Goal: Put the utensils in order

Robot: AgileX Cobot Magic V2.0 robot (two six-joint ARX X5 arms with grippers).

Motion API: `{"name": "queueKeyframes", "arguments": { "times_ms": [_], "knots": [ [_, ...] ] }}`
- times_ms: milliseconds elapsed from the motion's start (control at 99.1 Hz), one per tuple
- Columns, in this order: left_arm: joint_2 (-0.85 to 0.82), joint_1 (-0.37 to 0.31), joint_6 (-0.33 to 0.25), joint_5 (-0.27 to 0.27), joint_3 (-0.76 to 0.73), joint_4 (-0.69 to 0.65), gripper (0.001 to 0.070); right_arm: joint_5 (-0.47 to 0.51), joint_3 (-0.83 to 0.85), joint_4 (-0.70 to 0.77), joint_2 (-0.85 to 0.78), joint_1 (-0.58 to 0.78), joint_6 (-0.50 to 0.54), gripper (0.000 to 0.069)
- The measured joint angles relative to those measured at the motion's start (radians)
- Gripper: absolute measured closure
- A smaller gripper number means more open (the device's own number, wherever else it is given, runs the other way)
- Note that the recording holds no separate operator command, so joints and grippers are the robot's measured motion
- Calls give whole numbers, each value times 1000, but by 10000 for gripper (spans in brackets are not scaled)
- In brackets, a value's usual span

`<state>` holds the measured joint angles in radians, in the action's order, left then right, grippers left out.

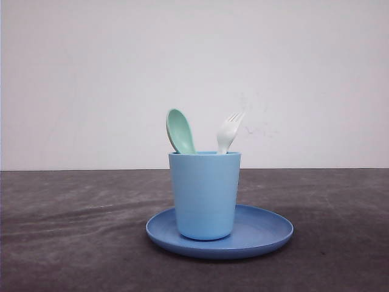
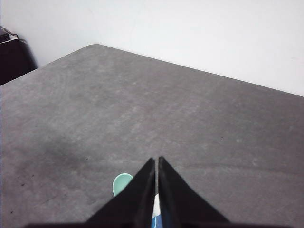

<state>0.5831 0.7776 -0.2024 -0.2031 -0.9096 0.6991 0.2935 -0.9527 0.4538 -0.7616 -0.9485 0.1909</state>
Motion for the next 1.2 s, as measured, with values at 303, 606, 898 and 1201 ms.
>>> {"name": "queueKeyframes", "arguments": {
  "times_ms": [303,606,898,1201],
  "knots": [
    [0,0,1,0,0,0,686,0,0,0,0,0,0,682],
    [0,-88,56,-34,3,-47,686,0,0,0,0,0,0,682],
    [-105,-373,58,-34,250,-188,686,0,0,0,0,0,0,682],
    [-357,-581,58,-33,628,-390,686,0,0,0,0,0,0,682]
  ]
}}
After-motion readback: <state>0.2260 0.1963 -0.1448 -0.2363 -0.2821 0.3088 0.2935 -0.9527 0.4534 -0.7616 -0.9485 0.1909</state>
